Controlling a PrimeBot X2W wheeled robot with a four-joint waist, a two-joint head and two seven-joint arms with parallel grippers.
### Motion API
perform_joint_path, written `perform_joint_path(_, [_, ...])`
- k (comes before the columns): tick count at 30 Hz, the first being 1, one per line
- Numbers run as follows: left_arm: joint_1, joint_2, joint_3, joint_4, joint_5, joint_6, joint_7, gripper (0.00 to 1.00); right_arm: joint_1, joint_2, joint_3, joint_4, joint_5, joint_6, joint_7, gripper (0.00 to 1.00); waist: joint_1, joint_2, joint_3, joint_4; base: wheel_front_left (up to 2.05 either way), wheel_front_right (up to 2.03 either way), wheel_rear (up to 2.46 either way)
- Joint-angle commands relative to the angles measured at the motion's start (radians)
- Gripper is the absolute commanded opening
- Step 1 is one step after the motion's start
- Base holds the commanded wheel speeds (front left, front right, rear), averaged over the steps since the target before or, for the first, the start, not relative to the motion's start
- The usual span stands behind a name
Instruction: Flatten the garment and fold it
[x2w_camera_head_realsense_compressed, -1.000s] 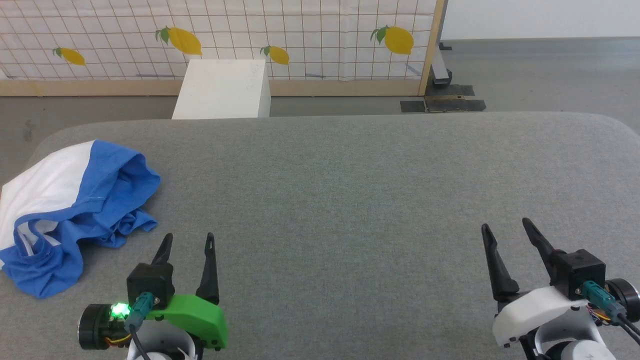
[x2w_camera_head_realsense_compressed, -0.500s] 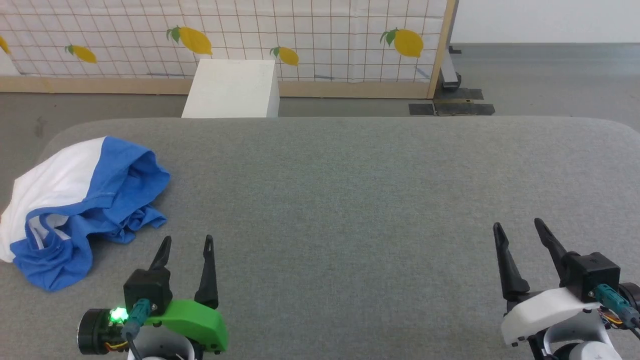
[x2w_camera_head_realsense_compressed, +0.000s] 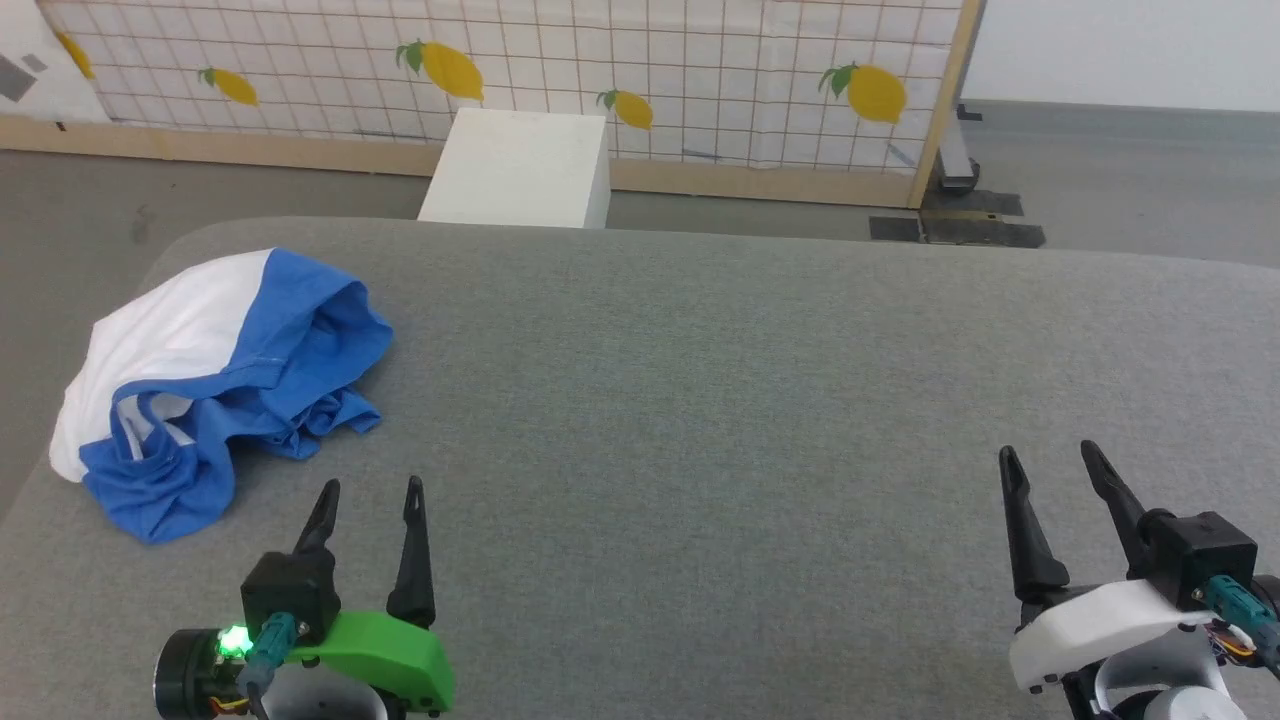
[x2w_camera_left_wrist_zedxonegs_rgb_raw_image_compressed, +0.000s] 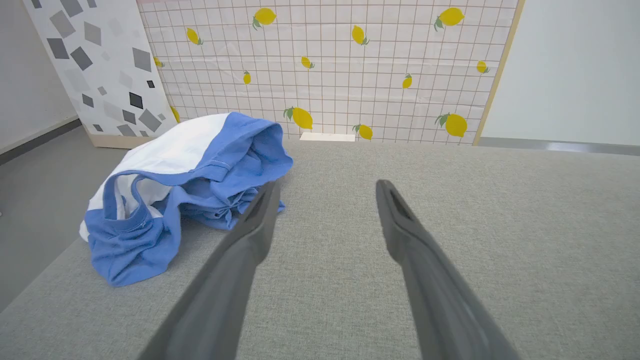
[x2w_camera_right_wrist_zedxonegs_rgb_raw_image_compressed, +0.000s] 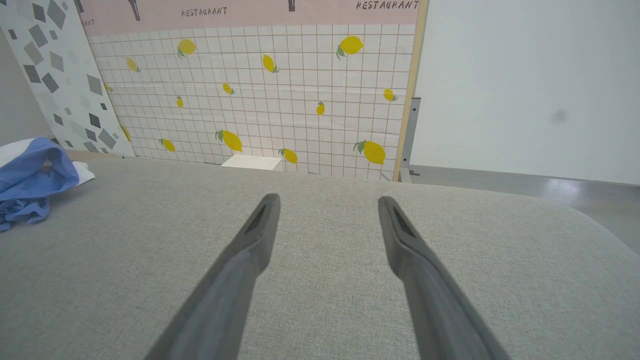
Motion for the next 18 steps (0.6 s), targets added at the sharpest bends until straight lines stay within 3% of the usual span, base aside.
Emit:
perform_joint_path(1, [0.016,-0.002,-0.001,-0.001,-0.014,0.006,-0.01,1.0,0.013,0.001,-0.004,0.005,0.011,-0.001,-0.012,1.0,0.0,0.0,-0.002,0.017,0.0,0.0,0.0])
perform_joint_path(18, [0.034,-0.003,-0.02,0.002,-0.041,0.016,-0.045,1.0,0.018,0.001,0.009,0.028,0.027,-0.001,-0.047,1.0,0.0,0.0,0.004,0.144,0.0,0.0,0.0])
